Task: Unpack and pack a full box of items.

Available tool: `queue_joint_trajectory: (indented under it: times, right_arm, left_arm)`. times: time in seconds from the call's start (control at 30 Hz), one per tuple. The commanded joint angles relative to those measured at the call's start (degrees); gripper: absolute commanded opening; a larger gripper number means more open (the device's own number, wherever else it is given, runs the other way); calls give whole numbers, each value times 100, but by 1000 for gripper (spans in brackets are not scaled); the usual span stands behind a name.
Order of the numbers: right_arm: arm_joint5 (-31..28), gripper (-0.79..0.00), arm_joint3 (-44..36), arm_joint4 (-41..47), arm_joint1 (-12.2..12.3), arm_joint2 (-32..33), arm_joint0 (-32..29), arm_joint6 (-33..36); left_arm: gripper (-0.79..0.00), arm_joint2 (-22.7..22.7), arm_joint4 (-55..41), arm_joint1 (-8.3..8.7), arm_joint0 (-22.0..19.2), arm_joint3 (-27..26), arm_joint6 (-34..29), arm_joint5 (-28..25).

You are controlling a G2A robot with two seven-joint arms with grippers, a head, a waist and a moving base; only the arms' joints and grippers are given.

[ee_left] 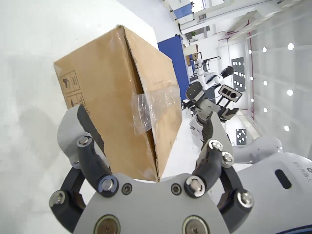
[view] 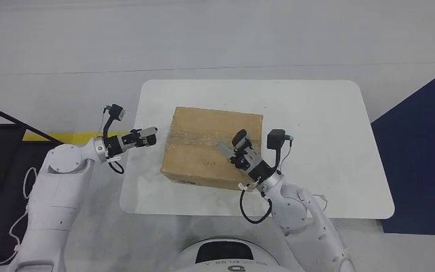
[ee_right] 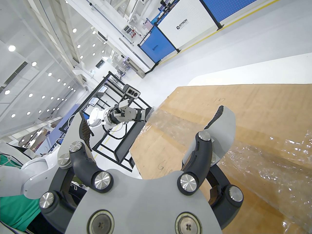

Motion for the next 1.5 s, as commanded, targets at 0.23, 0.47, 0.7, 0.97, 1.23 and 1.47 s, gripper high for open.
queue_joint_trajectory:
  times: [0.23,0.47,0.7,0.97,1.23,1.47]
  right_arm:
    - [17,0,-14,7,15,-13,-14,-27]
    - [30,0,-5,13,24,-33,1,-67]
    - [-2,0,72,89,32,-17,28,-121]
    - [-19,0,88,112,38,-18,43,-133]
    - [-19,0,88,112,38,-18,43,-133]
    - [-770,0,-135,1397,126,404,-298,248]
  left_arm:
    - [-773,301,326,-3,-345,253,-13,65]
    - [-785,383,325,9,-398,235,13,-44]
    - [-785,432,612,31,-416,238,282,-38]
    - [-785,524,861,52,-396,151,457,-20]
    - [-785,626,1062,62,-460,178,618,32]
    - [-785,653,1089,81,-433,167,676,-16]
